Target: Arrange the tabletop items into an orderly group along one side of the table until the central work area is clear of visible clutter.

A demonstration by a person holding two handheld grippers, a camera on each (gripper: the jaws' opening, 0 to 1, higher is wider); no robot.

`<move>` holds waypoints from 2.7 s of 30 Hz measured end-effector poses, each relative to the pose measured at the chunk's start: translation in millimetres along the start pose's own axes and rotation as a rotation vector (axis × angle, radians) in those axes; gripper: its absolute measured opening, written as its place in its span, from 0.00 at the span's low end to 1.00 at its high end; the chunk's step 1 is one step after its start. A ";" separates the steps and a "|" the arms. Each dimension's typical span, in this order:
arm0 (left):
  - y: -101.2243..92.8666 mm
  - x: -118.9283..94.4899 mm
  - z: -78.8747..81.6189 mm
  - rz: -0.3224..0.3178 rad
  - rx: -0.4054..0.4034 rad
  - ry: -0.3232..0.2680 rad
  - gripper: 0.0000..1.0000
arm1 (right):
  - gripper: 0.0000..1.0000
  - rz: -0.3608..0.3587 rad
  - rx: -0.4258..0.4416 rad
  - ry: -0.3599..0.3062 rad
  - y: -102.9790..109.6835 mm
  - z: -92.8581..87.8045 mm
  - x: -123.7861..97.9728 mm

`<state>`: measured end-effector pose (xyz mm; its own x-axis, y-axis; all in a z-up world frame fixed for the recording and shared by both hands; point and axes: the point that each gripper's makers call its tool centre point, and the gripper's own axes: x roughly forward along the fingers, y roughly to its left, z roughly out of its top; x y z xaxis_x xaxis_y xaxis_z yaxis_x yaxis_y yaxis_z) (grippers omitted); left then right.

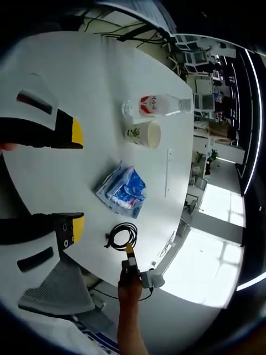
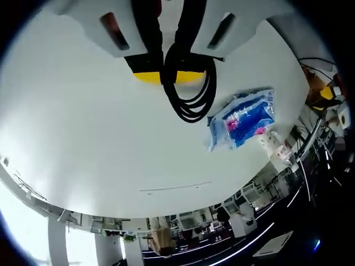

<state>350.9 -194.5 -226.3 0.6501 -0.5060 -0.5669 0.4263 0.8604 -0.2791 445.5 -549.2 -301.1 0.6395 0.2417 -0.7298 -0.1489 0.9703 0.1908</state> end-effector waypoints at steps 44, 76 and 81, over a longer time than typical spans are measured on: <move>-0.2 0.2 1.8 0.000 -0.004 -0.013 0.46 | 0.07 0.006 0.030 -0.001 -2.5 4.2 -0.4; 0.4 -6.6 0.2 0.006 0.003 -0.019 0.48 | 0.28 0.144 -0.089 -0.008 50.4 22.4 -0.6; 0.9 -6.1 1.4 0.006 0.005 -0.022 0.48 | 0.28 0.152 -0.098 -0.009 54.0 25.0 2.3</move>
<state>348.2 -190.8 -221.9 0.6662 -0.5019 -0.5516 0.4253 0.8633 -0.2717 457.8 -496.6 -276.1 0.6102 0.3864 -0.6917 -0.3173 0.9191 0.2336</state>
